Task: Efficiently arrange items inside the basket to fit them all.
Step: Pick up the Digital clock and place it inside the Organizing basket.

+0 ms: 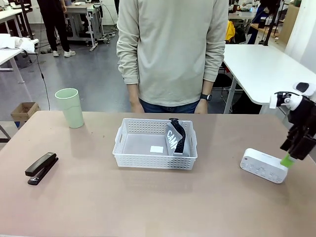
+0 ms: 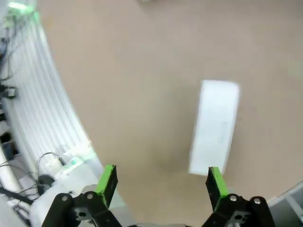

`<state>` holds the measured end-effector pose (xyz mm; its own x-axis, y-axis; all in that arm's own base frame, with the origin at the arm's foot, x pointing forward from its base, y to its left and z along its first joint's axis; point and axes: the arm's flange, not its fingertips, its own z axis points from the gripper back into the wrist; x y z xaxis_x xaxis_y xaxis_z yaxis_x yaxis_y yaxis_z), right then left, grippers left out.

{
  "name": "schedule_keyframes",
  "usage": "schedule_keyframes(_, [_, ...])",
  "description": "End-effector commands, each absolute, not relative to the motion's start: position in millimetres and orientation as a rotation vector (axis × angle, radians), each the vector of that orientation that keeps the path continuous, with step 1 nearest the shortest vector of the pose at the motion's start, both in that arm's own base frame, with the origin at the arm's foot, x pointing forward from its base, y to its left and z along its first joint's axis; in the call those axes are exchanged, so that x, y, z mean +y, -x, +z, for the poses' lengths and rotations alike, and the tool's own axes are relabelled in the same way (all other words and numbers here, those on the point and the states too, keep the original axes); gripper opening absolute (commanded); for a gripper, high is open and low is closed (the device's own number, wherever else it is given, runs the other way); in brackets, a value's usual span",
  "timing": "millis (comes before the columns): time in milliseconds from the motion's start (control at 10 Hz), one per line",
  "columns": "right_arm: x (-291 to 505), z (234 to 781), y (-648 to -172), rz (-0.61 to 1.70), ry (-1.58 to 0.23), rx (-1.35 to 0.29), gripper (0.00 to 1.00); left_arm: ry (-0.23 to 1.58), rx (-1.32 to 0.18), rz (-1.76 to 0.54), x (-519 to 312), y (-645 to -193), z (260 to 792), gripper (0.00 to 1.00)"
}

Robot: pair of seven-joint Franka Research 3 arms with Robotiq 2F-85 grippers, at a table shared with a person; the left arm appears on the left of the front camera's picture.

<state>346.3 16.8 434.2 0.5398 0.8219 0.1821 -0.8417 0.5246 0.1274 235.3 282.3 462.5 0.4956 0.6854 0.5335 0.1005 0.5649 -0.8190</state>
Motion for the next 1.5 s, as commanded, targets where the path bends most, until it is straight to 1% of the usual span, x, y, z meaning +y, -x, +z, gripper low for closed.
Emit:
schedule_keyframes(0, [27.6, 364.2, -290.2, 0.978, -0.025, -0.168, 1.0, 0.921, -1.028, 0.404, 284.2, -237.3, 462.4, 1.0])
schedule_keyframes(100, [16.8, 434.2, -346.3, 0.997, -0.209, -0.104, 1.0, 0.921, -1.028, 0.404, 284.2, -237.3, 462.4, 1.0])
schedule_keyframes(300, [16.8, 434.2, -346.3, 0.997, -0.209, -0.104, 1.0, 0.921, -1.028, 0.404, 284.2, -237.3, 462.4, 1.0])
schedule_keyframes(400, [17.1, 432.4, -355.1, 1.006, -0.153, -0.125, 1.0, 0.921, -1.028, 0.404, 284.2, -237.3, 462.4, 1.0])
schedule_keyframes(500, [29.7, 427.0, -356.5, 1.117, -0.054, -0.06, 1.0, 0.921, -1.028, 0.404, 284.2, -237.3, 462.4, 1.0])
schedule_keyframes(600, [33.5, 420.9, -360.3, 1.123, -0.024, -0.077, 1.0, 0.921, -1.028, 0.404, 284.2, -237.3, 462.4, 1.0])
schedule_keyframes(700, [34.9, 414.8, -363.0, 1.13, -0.033, -0.107, 1.0, 0.921, -1.028, 0.404, 284.2, -237.3, 462.4, 1.0])
schedule_keyframes(1000, [42.2, 368.9, -364.2, 1.155, -0.024, -0.046, 1.0, 0.921, -1.028, 0.404, 284.2, -237.3, 462.4, 1.0])
schedule_keyframes(1100, [44.8, 355.4, -363.0, 1.138, 0.027, -0.029, 1.0, 0.921, -1.028, 0.404, 284.2, -237.3, 462.4, 1.0])
schedule_keyframes(1200, [47.5, 345.8, -362.4, 1.148, 0.034, -0.031, 1.0, 0.921, -1.028, 0.404, 284.2, -237.3, 462.4, 1.0])
schedule_keyframes(1400, [51.4, 326.3, -361.3, 1.137, 0.072, 0.025, 1.0, 0.921, -1.028, 0.404, 284.2, -237.3, 462.4, 1.0])
